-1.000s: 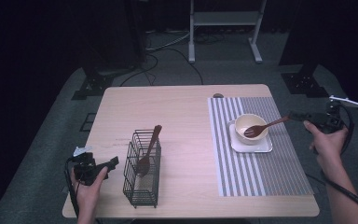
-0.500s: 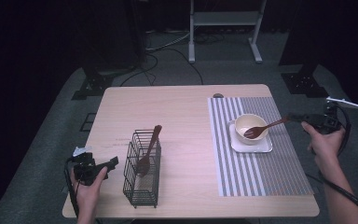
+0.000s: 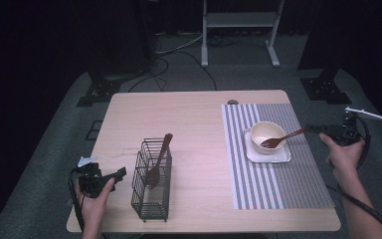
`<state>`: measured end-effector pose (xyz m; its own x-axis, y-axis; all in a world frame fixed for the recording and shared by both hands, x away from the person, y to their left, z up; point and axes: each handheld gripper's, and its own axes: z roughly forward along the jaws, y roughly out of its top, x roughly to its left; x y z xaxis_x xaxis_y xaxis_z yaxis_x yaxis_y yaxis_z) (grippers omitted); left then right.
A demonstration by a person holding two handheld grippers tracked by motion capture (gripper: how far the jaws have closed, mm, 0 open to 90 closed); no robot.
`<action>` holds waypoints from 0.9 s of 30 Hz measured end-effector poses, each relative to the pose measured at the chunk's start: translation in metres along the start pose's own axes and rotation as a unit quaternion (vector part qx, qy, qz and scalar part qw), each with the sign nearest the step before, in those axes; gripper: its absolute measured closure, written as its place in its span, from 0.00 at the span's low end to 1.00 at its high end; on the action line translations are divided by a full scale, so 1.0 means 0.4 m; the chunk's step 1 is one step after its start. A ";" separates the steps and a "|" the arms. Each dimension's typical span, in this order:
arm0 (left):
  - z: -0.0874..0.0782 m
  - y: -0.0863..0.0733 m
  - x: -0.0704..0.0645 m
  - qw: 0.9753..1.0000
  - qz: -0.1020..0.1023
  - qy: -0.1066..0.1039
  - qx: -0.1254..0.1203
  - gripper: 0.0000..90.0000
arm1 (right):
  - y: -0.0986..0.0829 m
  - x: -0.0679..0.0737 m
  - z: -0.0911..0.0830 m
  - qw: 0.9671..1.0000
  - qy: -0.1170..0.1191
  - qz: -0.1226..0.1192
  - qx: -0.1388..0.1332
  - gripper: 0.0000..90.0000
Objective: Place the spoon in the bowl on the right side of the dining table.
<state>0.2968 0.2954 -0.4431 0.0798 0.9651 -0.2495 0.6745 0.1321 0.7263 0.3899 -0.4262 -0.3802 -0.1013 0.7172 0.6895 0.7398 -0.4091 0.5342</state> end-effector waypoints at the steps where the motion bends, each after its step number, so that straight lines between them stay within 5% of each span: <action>1: 0.000 0.000 0.000 1.000 0.000 0.000 0.000 0.00 | -0.001 -0.001 0.002 1.000 0.000 0.000 0.000 0.92; 27: -0.002 0.001 0.001 1.000 -0.001 0.000 -0.001 0.00 | -0.015 -0.012 0.040 1.000 0.019 0.010 0.010 0.82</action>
<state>0.2964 0.2961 -0.4424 0.0791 0.9647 -0.2513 0.6729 0.1343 0.7275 0.3965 -0.4179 -0.3946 -0.1121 0.6865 0.7184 0.7556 -0.4106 0.5103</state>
